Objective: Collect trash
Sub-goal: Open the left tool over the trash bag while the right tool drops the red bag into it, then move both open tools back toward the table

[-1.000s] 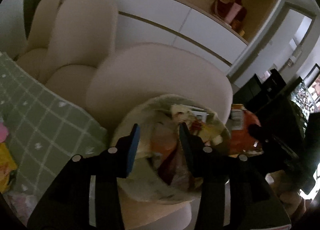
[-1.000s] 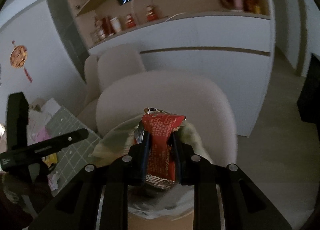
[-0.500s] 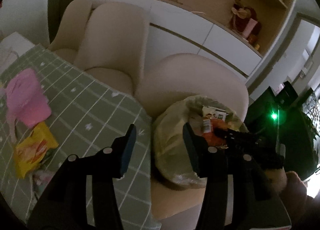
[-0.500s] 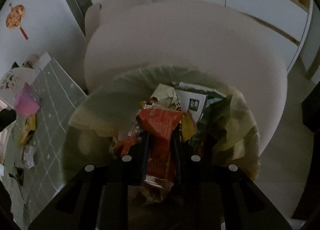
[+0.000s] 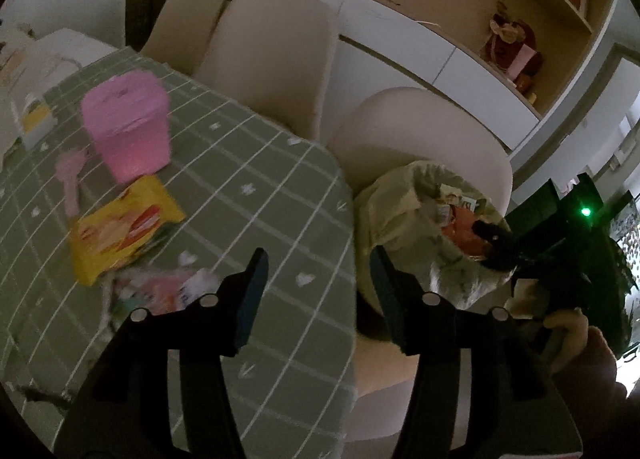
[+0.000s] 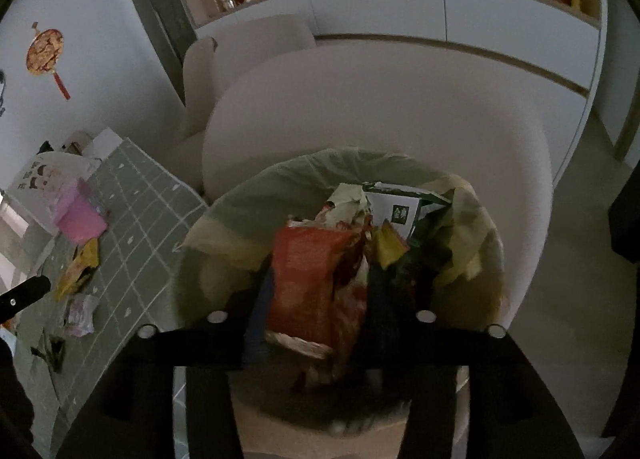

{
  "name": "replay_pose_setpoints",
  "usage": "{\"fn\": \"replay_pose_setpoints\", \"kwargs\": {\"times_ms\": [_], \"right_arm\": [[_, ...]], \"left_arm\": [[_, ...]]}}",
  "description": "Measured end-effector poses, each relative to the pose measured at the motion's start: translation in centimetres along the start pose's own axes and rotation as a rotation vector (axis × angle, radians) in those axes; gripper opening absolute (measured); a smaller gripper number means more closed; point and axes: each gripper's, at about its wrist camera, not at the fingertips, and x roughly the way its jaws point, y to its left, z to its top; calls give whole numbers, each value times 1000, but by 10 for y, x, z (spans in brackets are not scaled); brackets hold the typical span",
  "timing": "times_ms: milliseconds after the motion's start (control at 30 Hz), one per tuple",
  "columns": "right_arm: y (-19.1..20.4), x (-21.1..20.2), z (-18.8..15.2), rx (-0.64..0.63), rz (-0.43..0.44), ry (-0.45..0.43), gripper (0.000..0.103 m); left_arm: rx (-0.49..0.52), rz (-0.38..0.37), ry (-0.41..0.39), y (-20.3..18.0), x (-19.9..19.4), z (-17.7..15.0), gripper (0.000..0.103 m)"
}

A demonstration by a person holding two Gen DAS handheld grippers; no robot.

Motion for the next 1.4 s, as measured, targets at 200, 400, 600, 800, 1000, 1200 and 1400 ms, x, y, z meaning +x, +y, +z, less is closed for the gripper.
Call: {"fn": "replay_pose_setpoints", "kwargs": {"times_ms": [200, 400, 600, 800, 1000, 1200, 1400], "right_arm": [[22, -34, -17, -9, -30, -77, 52], [67, -64, -41, -2, 10, -106, 58], [127, -78, -73, -19, 57, -77, 58], [182, -77, -112, -10, 91, -39, 58], [241, -67, -151, -4, 157, 14, 58], [313, -45, -178, -92, 230, 70, 58], [362, -18, -177, -127, 284, 93, 58]], "left_arm": [[-8, 39, -17, 36, -23, -18, 50], [-46, 78, -17, 87, -58, -50, 50], [-64, 125, -36, 149, -101, -80, 50], [-124, 142, -31, 219, -135, -110, 50], [-129, 120, -22, 246, -149, -127, 50], [-124, 107, -27, 263, -158, -128, 50], [-142, 101, -39, 278, -166, -130, 51]]}}
